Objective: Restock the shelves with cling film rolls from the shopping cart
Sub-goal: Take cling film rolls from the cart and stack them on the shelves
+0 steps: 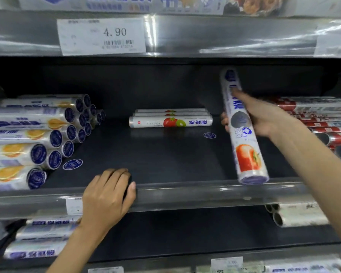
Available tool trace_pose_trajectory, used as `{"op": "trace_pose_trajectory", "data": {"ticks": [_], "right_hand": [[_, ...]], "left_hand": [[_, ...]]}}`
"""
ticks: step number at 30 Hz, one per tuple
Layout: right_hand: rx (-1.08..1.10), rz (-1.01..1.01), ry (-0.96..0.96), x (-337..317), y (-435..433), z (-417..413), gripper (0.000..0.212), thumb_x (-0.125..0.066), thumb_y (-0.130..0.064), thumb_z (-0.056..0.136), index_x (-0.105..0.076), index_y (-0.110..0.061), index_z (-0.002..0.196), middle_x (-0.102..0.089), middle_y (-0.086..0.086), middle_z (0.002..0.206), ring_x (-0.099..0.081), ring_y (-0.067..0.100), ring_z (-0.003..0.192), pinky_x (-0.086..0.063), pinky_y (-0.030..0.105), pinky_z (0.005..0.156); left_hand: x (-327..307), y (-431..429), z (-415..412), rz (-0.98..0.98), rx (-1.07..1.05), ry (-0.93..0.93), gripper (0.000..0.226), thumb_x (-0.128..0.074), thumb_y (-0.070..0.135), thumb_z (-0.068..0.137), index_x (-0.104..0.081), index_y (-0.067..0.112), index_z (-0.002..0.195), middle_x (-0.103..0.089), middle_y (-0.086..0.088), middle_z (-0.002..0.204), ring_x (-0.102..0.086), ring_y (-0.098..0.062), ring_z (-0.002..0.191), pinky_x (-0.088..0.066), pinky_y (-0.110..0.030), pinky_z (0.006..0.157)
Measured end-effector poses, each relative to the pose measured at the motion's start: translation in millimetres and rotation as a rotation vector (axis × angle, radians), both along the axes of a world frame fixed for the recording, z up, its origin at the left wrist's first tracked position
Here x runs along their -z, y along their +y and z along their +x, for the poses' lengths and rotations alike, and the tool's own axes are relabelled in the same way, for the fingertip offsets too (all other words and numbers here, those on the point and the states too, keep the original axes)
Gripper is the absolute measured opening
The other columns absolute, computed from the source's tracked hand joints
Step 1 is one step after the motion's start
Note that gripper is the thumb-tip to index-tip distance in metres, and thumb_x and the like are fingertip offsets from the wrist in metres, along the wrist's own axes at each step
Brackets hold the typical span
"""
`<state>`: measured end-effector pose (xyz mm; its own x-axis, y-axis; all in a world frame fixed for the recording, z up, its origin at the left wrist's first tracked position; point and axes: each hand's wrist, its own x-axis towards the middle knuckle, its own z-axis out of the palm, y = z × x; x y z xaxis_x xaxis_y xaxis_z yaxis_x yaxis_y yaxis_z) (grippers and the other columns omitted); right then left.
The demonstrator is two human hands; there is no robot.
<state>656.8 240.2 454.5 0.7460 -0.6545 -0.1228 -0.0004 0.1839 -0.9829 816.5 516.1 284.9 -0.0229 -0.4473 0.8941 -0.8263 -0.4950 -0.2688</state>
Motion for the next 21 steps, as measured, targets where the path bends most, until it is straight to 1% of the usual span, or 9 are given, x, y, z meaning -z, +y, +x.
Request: {"op": "trace_pose_trajectory", "data": {"ticks": [2,3,4,5,6,8,13,17,21], "right_hand": [[-0.108,-0.224,0.148,-4,-9,21,0.032,-0.053,-0.04,0.093,-0.054,-0.007,0.091,-0.062,0.007,0.056,-0.059,0.015,0.044,-0.051,0.024,0.043],[-0.172,-0.383,0.217,-1,-13,33,0.03,-0.055,-0.033,0.093,-0.055,-0.004,0.104,-0.068,0.009,0.072,-0.064,0.016,0.058,-0.053,0.025,0.052],[-0.224,-0.594,0.301,5,-19,48,0.036,-0.057,-0.027,0.093,-0.051,-0.002,0.119,-0.068,0.012,0.098,-0.065,0.018,0.079,-0.054,0.028,0.067],[-0.261,-0.819,0.392,12,-24,62,0.046,-0.058,-0.025,0.092,-0.045,-0.004,0.13,-0.06,0.013,0.121,-0.06,0.022,0.101,-0.049,0.029,0.083],[-0.282,-1.031,0.471,20,-25,74,0.054,-0.061,-0.025,0.09,-0.04,-0.005,0.136,-0.051,0.012,0.135,-0.052,0.024,0.117,-0.041,0.03,0.092],[-0.332,-1.292,0.508,34,-20,91,0.066,-0.069,-0.027,0.084,-0.038,-0.012,0.14,-0.045,0.005,0.141,-0.043,0.023,0.129,-0.034,0.025,0.099],[-0.363,-1.38,0.484,62,-11,104,0.071,-0.08,-0.034,0.072,-0.049,-0.027,0.135,-0.053,-0.003,0.136,-0.045,0.019,0.127,-0.037,0.033,0.106],[-0.459,-1.284,0.453,60,-14,90,0.073,-0.077,-0.039,0.074,-0.043,-0.031,0.138,-0.056,-0.003,0.126,-0.051,0.012,0.118,-0.039,0.024,0.101],[-0.376,-1.198,0.478,45,-48,42,0.063,-0.064,-0.043,0.082,-0.043,-0.021,0.138,-0.059,-0.002,0.123,-0.053,0.011,0.116,-0.037,0.01,0.09]], "left_hand": [[1,0,0,-0.005,0.004,0.002,0.038,-0.039,0.021,0.095,-0.068,0.002,0.078,-0.07,-0.011,0.084,-0.065,-0.03,0.072,-0.037,-0.032,0.064],[1,0,0,-0.008,0.004,0.005,0.039,-0.039,0.021,0.095,-0.068,0.002,0.078,-0.07,-0.01,0.085,-0.065,-0.03,0.072,-0.037,-0.032,0.064],[2,0,0,-0.012,0.003,0.008,0.039,-0.039,0.022,0.095,-0.069,0.003,0.078,-0.07,-0.01,0.085,-0.065,-0.03,0.072,-0.037,-0.032,0.064],[2,0,0,-0.016,0.002,0.01,0.04,-0.039,0.022,0.095,-0.069,0.003,0.078,-0.071,-0.009,0.086,-0.066,-0.029,0.073,-0.037,-0.032,0.064],[2,0,1,-0.019,0.001,0.012,0.041,-0.038,0.023,0.095,-0.069,0.003,0.077,-0.071,-0.009,0.086,-0.066,-0.028,0.073,-0.037,-0.031,0.064],[3,0,2,-0.024,0.003,0.018,0.041,-0.038,0.023,0.096,-0.07,0.004,0.077,-0.071,-0.008,0.086,-0.066,-0.027,0.074,-0.038,-0.031,0.064],[3,1,3,-0.021,0.005,0.017,0.043,-0.037,0.023,0.096,-0.071,0.004,0.077,-0.072,-0.007,0.086,-0.068,-0.026,0.074,-0.038,-0.028,0.065],[4,1,3,-0.022,0.004,0.027,0.045,-0.035,0.023,0.096,-0.071,0.004,0.076,-0.072,-0.007,0.086,-0.068,-0.026,0.075,-0.038,-0.028,0.065],[4,1,3,-0.021,0.01,0.021,0.047,-0.035,0.024,0.097,-0.071,0.004,0.076,-0.072,-0.007,0.086,-0.069,-0.025,0.074,-0.038,-0.028,0.065]]}}
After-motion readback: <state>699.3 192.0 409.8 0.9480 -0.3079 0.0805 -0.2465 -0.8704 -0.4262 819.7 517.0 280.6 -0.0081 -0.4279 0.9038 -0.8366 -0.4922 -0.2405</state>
